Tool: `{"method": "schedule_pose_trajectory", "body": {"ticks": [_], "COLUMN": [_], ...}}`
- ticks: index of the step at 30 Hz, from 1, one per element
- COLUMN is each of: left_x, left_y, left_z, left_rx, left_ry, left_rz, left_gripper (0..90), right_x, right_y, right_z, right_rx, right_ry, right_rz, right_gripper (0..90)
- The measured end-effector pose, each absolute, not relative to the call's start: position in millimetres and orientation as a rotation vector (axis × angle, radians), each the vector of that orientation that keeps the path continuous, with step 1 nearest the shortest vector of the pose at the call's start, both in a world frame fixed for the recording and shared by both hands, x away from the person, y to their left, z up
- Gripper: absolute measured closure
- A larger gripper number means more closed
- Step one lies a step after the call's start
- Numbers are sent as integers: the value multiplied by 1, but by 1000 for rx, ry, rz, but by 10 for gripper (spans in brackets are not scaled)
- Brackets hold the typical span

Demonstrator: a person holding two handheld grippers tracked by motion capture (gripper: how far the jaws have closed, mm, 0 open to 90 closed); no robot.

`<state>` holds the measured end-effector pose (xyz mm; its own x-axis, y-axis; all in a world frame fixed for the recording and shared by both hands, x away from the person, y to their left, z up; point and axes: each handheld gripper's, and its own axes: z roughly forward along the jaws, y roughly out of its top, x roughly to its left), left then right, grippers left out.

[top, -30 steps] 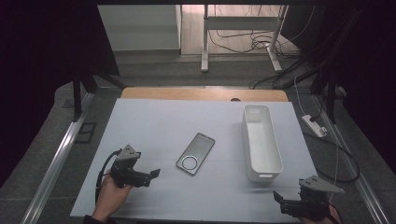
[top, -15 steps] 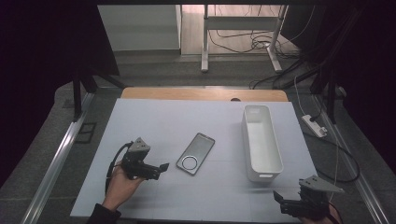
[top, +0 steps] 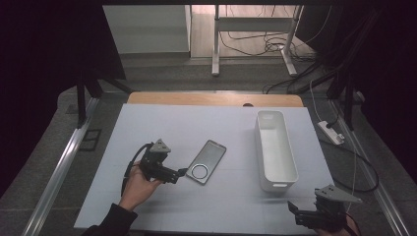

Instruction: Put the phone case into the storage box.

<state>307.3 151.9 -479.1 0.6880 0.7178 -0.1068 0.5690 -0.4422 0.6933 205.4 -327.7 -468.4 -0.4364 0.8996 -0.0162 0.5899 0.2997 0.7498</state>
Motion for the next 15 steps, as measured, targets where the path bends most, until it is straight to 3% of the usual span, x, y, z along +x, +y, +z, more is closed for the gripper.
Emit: {"method": "schedule_pose_trajectory", "body": {"ticks": [15], "left_x": [329], "left_y": [132], "left_z": [-481], "left_rx": [2197], "left_ry": [968], "left_rz": [232], "left_gripper": [14], "right_x": [206], "right_y": [-328], "right_z": [-468], "right_rx": [1328], "right_ry": [2139], "right_rz": [952], "right_gripper": [0]}}
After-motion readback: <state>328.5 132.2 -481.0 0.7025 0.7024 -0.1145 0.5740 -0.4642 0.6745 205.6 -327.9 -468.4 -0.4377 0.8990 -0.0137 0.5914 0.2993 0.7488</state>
